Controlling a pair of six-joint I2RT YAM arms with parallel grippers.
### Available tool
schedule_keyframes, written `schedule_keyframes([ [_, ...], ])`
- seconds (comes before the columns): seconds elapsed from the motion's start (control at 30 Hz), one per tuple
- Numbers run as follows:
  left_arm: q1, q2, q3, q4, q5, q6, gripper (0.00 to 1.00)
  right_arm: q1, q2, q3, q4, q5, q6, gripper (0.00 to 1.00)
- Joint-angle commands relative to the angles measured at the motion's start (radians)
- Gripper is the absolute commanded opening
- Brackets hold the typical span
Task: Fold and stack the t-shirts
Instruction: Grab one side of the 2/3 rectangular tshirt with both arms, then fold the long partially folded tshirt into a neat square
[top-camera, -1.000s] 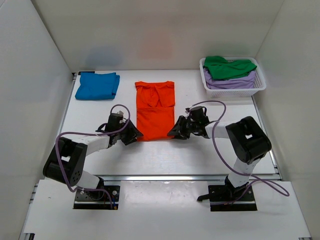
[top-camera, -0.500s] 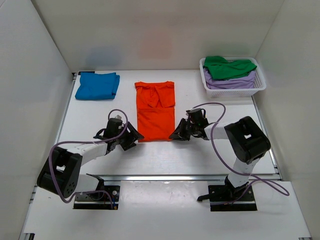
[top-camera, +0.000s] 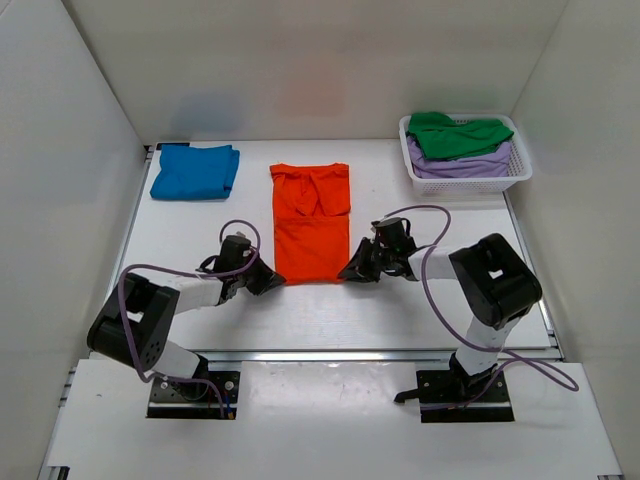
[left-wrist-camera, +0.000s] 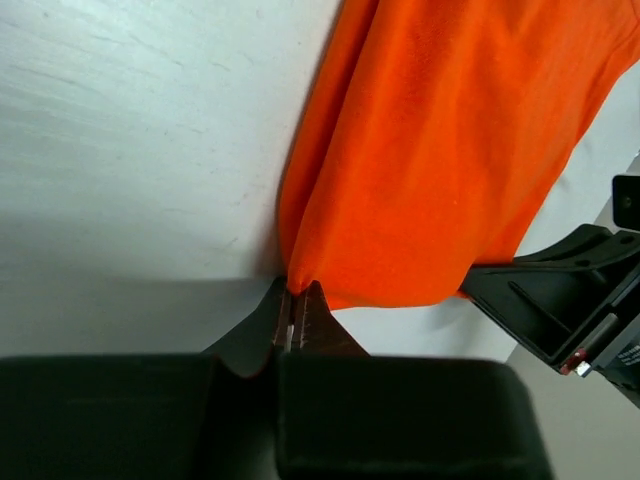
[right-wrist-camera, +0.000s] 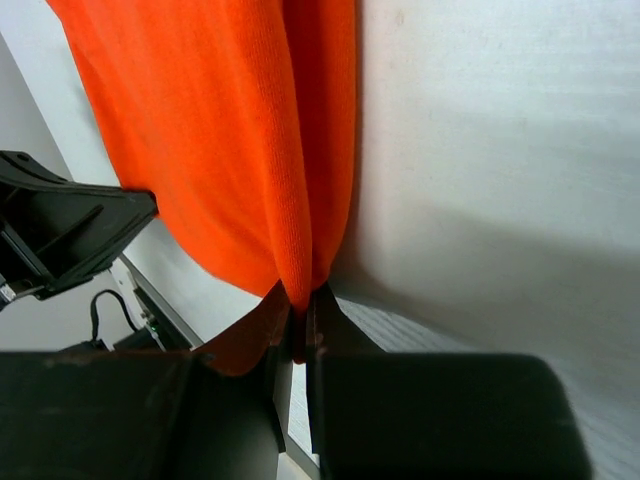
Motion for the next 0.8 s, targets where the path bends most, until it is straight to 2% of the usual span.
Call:
schedule_keyframes([
  [0.0,-0.004,-0.057,-0.043,-0.101,-0.043,0.035,0.0,0.003,-0.069,-0.038,-0.057,0.004,-0.06,0.0],
  [0.2,0.002,-0.342,-0.191,-0.296,-0.015,0.125,0.0,0.021,-0.257,-0.162,-0.172,-0.005,-0.122,0.0],
  [0.33,-0.041,-0.569,-0.244,-0.41,-0.005,0.089,0.0,0.057,-0.401,-0.25,-0.224,-0.035,-0.105,0.0],
  [0.43,-0.123,-0.663,-0.23,-0.451,-0.003,0.014,0.0,0.092,-0.487,-0.293,-0.259,-0.056,-0.053,0.0],
  [0.53,-0.162,-0.725,-0.221,-0.497,-0.015,0.001,0.0,0.112,-0.55,-0.339,-0.256,-0.082,-0.005,0.0],
  [0.67,-0.078,-0.771,-0.221,-0.516,0.022,0.03,0.0,0.083,-0.595,-0.339,-0.253,-0.128,0.02,0.0],
  [0.77,-0.029,-0.73,-0.166,-0.488,0.057,0.066,0.0,0.031,-0.569,-0.266,-0.276,-0.167,-0.006,0.0],
])
